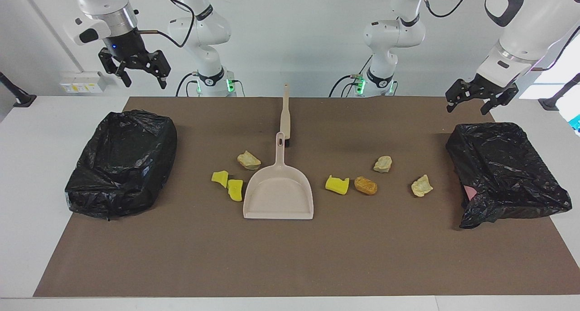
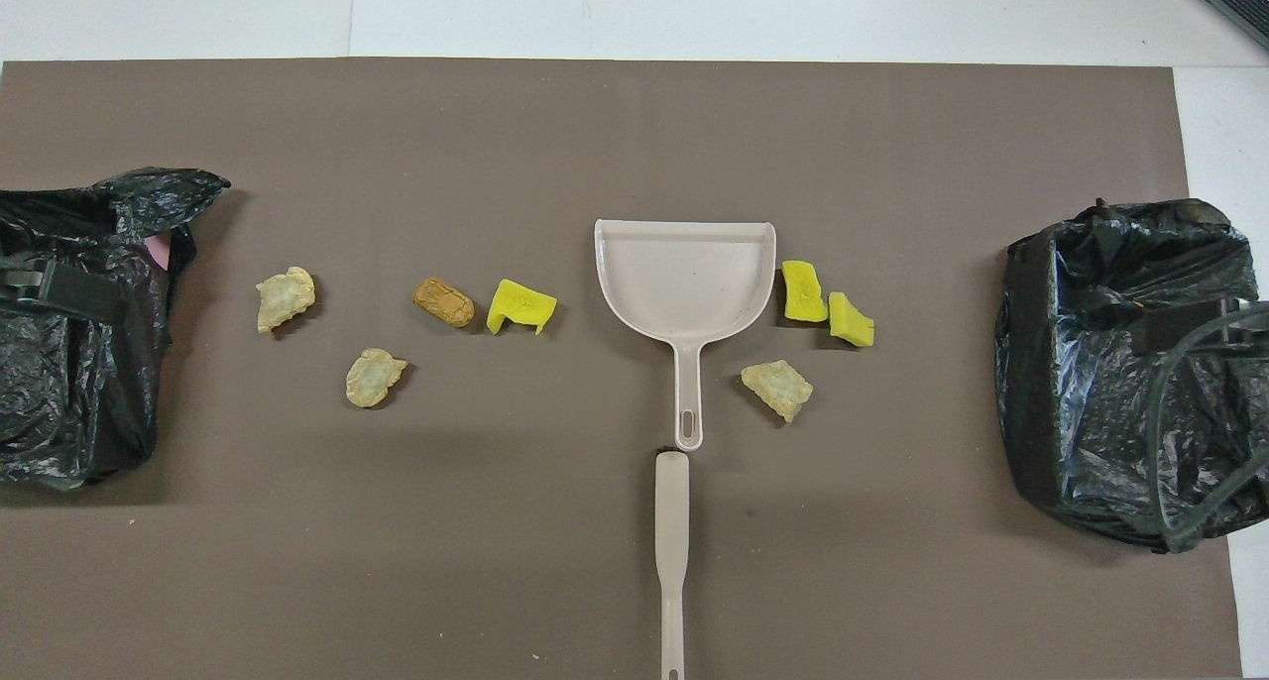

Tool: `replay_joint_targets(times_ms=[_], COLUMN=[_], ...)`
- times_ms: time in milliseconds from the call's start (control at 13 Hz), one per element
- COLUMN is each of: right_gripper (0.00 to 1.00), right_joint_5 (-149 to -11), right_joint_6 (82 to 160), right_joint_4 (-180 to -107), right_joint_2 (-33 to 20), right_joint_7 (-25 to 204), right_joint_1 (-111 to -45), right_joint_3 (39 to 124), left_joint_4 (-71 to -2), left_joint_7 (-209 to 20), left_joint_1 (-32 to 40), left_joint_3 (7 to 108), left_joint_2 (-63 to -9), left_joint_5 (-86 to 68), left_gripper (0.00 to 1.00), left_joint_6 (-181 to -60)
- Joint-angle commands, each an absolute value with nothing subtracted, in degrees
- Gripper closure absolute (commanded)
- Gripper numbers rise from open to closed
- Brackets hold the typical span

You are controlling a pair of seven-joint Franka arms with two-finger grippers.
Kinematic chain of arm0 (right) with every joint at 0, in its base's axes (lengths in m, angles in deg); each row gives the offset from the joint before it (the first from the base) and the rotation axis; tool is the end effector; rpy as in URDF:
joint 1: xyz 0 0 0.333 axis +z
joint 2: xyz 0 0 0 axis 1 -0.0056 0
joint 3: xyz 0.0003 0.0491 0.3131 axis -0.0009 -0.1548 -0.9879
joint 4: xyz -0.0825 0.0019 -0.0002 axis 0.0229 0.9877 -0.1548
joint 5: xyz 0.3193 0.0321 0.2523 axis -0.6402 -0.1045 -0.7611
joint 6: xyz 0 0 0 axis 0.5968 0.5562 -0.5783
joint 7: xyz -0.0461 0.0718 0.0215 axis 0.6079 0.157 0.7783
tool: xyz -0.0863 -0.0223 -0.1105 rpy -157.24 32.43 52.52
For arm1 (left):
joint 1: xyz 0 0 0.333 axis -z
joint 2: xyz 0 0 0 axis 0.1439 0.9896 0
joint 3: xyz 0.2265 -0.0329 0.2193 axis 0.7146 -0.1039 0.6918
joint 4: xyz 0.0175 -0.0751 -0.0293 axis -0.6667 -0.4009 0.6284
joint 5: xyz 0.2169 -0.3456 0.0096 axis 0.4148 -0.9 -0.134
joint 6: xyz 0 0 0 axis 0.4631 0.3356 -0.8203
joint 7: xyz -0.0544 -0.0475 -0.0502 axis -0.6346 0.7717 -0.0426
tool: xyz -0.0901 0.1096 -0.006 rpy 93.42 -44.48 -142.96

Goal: Sweep and dump trash in bin

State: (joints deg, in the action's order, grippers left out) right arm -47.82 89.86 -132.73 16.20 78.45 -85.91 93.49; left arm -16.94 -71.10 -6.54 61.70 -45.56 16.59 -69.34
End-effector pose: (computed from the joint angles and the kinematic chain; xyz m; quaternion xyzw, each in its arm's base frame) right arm 0.5233 -0.0129 0.6290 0.9994 -0.0341 0.0045 0.0075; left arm 0.5663 -0.0050 0.5826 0.9967 -0.0763 -0.0275 0.0010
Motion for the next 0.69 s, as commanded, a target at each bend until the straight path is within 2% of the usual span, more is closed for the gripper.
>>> replay_joint_targets(times_ms=[0, 617], right_gripper=[0.0, 0.0], right_joint_5=[-47.26, -47.43], right_joint_6=[91.12, 89.45], right_joint_4=[-134.34, -134.07], right_joint_2=[17.43, 17.52], right_joint_7=[80.69, 80.95], right_joint_1=[-86.6, -86.6], right_joint_3=[93.49, 93.58], left_joint_4=[-17.64, -18.96], left_joint_7=[-69.86, -70.12], left_joint_1=[-6.87, -6.26], left_joint_3=[61.45, 61.28], left_joint_2=[-46.49, -47.45], left_joint_5=[17.22, 16.78], left_gripper=[0.0, 0.0], left_joint_6=[-69.1, -68.23])
